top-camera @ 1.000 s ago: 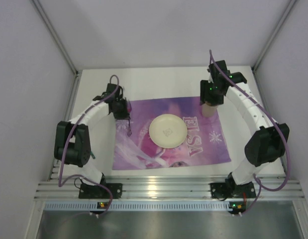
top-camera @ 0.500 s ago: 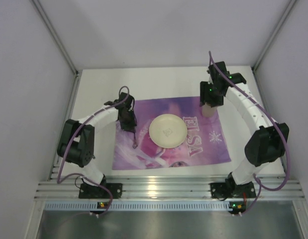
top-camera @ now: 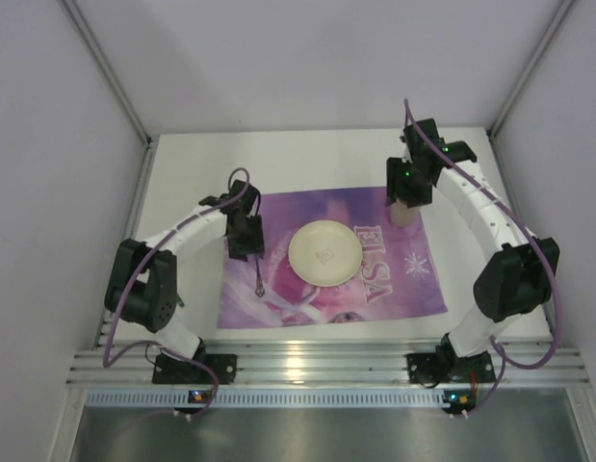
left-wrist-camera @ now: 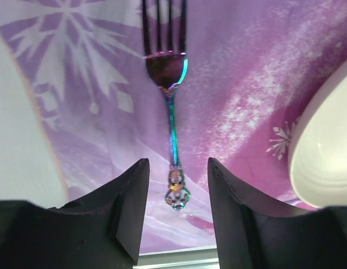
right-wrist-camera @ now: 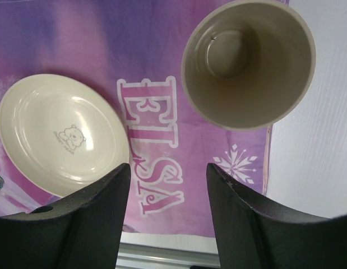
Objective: Set the dinner table for one person
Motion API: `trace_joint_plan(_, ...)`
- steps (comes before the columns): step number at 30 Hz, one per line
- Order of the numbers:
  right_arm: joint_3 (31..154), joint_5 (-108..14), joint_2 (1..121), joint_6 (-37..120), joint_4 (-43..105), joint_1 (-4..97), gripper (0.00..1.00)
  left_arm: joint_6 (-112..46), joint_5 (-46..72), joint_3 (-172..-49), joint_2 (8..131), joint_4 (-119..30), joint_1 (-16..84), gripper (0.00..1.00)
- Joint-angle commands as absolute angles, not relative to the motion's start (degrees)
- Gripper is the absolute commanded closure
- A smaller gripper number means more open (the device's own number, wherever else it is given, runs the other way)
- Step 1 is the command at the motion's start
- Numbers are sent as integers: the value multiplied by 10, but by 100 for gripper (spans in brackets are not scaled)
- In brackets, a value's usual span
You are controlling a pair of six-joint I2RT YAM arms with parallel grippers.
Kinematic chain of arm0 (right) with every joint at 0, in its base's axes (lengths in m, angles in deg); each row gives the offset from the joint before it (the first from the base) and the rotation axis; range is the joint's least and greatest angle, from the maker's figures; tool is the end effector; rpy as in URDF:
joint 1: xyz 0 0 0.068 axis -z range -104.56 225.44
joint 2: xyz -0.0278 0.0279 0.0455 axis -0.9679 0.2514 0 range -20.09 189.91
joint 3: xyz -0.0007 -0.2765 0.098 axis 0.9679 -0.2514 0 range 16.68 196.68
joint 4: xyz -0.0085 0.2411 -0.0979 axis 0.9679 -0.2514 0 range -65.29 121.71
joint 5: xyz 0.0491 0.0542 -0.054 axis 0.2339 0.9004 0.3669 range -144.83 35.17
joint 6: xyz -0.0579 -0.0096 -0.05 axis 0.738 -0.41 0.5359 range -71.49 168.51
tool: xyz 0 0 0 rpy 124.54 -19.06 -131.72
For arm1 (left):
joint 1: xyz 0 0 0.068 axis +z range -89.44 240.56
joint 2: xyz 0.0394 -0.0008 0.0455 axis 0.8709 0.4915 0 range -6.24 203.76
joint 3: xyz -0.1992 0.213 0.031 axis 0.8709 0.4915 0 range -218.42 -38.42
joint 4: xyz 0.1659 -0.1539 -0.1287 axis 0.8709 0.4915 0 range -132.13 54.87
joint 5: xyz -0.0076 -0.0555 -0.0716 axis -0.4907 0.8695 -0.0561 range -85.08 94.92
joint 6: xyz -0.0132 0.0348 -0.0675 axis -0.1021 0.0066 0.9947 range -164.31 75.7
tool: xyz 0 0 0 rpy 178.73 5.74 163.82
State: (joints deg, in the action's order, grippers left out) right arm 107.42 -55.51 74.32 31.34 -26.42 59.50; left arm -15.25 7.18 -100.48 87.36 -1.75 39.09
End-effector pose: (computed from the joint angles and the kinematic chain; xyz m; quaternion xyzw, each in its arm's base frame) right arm 0.3416 0.0968 0.3190 0.0119 0.9698 0.0639 0.2351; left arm 0.2973 -0.1196 0.1890 -0.0622 0.9854 -0.0847 0.1338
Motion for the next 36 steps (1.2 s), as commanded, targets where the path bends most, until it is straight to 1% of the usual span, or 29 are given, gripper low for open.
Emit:
trace_joint_plan(1, 1076, -552, 727, 308, -253, 600, 43, -145, -5, -1032, 829, 19, 398, 48)
trace_joint_plan(3, 1073, -552, 723, 308, -252, 601, 43, -135, -10, -1036, 810, 37, 430, 49)
trace_joint_plan(6, 1069, -551, 718, 308, -250, 600, 42, -140, -11, -1019, 797, 62, 556, 53)
trace_joint_plan(8, 1069, -552, 716, 307, -251, 600, 42, -150, -41, -1008, 785, 79, 598, 54)
trace_joint_plan(9, 1069, -552, 716, 308, -251, 601, 43, -154, -44, -1006, 779, 81, 640, 53)
trace_joint_plan(11, 1066, -551, 712, 308, -251, 600, 42, -168, -55, -998, 763, 85, 674, 49)
trace_joint_plan(12, 1065, -551, 712, 308, -251, 600, 43, -171, -58, -994, 759, 88, 712, 43)
trace_joint_plan(15, 1065, -551, 710, 307, -248, 600, 42, -179, -55, -969, 752, 95, 789, 39)
trace_joint_plan(19, 1066, -552, 710, 307, -248, 600, 43, -160, -39, -950, 761, 70, 815, 36)
trace_joint_plan(22, 1068, -552, 710, 307, -249, 600, 43, -146, -32, -931, 767, 60, 846, 38)
trace_joint_plan(26, 1062, -551, 708, 308, -248, 600, 42, -161, -46, -910, 777, 31, 852, 38)
trace_joint_plan(28, 1061, -551, 712, 307, -248, 600, 42, -161, -39, -909, 801, 18, 853, 39)
trace_joint_plan(35, 1057, -542, 713, 308, -248, 600, 42, -164, -9, -913, 860, -44, 853, 47)
trace_joint_plan(36, 1057, -544, 713, 308, -248, 600, 42, -164, -11, -915, 868, -47, 853, 50)
